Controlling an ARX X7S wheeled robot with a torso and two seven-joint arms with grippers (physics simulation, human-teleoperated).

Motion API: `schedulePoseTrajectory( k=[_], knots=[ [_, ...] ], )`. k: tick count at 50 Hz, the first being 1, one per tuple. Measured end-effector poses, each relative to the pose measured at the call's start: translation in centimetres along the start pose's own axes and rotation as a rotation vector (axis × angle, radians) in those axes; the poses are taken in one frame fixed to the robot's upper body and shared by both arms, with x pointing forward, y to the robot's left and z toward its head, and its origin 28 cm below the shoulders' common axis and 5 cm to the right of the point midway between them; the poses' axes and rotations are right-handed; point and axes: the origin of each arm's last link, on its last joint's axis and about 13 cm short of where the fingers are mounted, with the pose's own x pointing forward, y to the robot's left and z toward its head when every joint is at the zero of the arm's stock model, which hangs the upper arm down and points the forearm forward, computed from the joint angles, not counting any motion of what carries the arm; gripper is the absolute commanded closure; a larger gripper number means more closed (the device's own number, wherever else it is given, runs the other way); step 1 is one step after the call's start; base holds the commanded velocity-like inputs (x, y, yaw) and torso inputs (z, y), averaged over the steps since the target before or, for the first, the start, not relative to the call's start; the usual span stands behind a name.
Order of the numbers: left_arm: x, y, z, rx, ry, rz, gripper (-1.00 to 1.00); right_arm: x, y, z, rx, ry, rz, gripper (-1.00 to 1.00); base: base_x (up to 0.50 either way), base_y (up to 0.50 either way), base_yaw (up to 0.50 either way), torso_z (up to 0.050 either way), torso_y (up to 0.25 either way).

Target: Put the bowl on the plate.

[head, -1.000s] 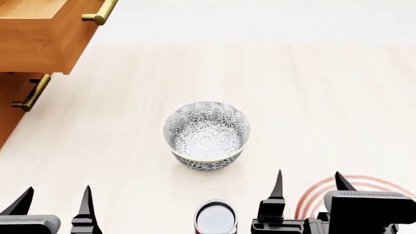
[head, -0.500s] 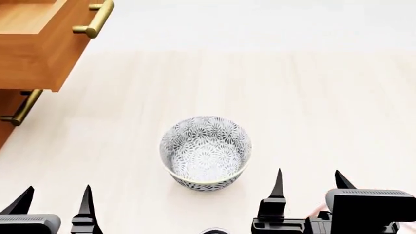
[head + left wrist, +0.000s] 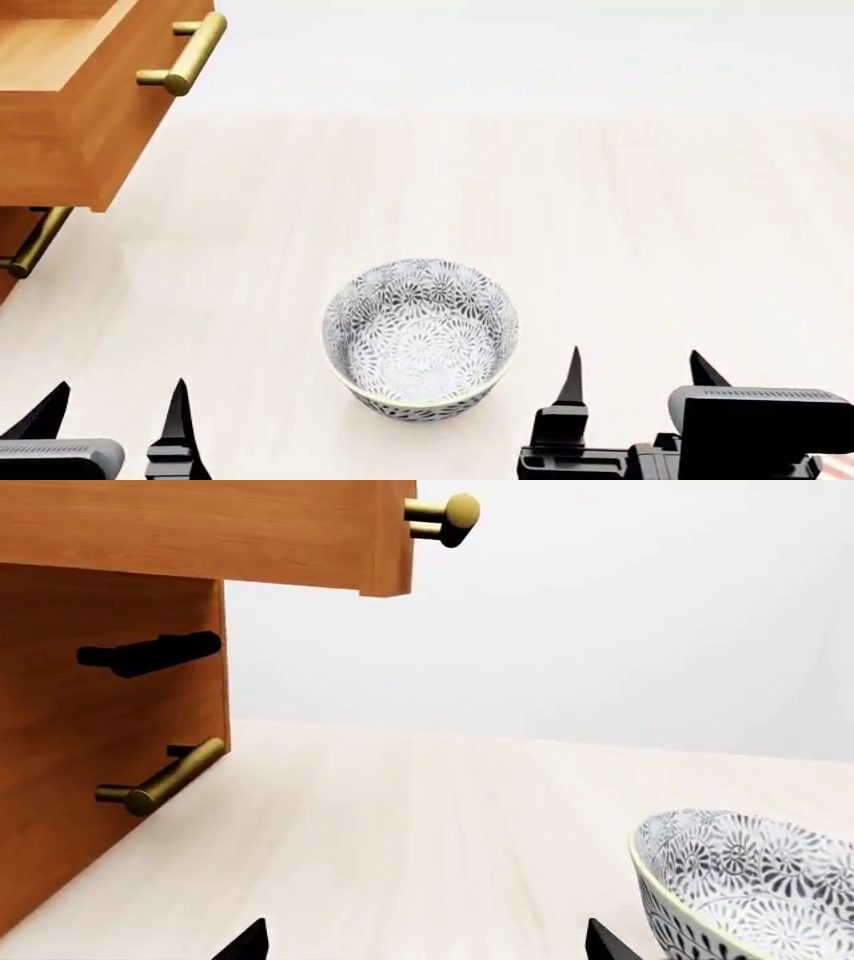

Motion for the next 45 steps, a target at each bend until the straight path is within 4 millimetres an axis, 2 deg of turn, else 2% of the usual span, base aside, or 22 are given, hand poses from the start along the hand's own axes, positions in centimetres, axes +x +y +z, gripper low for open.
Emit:
schedulePoseTrajectory(
  k=[13, 22, 45],
  knots=[
    [-0.1, 0.0, 0.0, 0.0, -0.001, 0.002, -1.0, 0.1, 0.0, 0.2, -0.005, 0.008, -0.004, -1.0, 0.0, 0.0, 0.0, 0.0, 0.0],
    [-0.1, 0.1, 0.0, 0.001, 0.001, 0.007, -1.0, 0.6, 0.3, 1.1, -0.02, 0.038, 0.009, -1.0, 0.0, 0.0, 0.0, 0.0, 0.0],
    [-0.4, 0.3, 0.3, 0.004, -0.01, 0.018, -1.0, 3.0, 2.4, 6.5, -0.159, 0.104, 0.204, -1.0, 0.0, 0.0, 0.0, 0.0, 0.0]
  ],
)
